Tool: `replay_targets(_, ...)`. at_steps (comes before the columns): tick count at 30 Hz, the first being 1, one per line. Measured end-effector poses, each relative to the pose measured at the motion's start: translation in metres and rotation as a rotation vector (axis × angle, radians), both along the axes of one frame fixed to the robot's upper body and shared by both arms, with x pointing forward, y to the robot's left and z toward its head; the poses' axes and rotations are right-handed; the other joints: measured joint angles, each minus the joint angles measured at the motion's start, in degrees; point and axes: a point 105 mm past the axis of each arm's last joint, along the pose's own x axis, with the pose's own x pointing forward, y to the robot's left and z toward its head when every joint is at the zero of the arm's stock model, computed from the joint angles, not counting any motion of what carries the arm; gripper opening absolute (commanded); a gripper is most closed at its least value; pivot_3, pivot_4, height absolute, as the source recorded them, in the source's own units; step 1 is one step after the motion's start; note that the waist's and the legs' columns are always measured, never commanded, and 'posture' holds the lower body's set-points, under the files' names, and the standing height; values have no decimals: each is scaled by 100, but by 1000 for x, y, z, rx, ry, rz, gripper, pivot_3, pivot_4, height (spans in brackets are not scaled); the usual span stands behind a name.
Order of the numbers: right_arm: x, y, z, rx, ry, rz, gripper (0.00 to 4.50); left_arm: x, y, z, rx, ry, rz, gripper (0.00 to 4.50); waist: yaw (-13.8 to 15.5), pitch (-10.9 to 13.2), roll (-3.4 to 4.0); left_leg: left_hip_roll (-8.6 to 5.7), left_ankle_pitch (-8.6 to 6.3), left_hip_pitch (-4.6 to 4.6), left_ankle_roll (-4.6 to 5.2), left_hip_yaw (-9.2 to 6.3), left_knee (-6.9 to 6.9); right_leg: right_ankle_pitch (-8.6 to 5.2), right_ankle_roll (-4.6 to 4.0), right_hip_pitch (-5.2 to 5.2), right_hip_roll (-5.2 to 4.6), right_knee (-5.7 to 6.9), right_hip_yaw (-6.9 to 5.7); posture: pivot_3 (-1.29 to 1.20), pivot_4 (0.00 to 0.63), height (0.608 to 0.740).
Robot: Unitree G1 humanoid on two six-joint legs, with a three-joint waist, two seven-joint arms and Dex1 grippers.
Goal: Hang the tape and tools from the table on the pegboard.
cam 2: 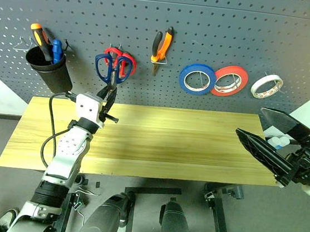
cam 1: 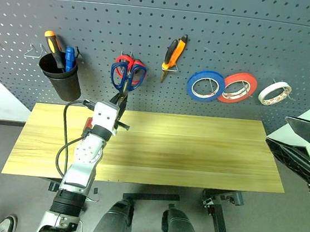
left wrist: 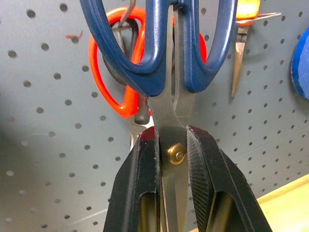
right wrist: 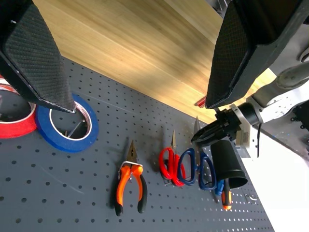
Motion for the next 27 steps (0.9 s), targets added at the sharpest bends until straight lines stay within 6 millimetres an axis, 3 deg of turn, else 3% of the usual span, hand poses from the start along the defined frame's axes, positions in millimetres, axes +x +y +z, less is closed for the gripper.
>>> replay_targets(13, 0, 0, -1, -6, 4, 1, 4500, 7, -5, 6, -13, 21, -55, 474, 1, 0, 0, 0, 0, 0, 0, 2, 3, 0, 1, 1, 1, 2, 1, -146, 220, 715)
replay_targets(27, -1, -2, -5, -11, 23, -7, 4500, 21, 11, 2, -30, 60, 8, 474, -9, 0, 0, 0, 0, 0, 1, 3, 4, 1, 2, 0, 2, 3, 3, -152, 224, 715)
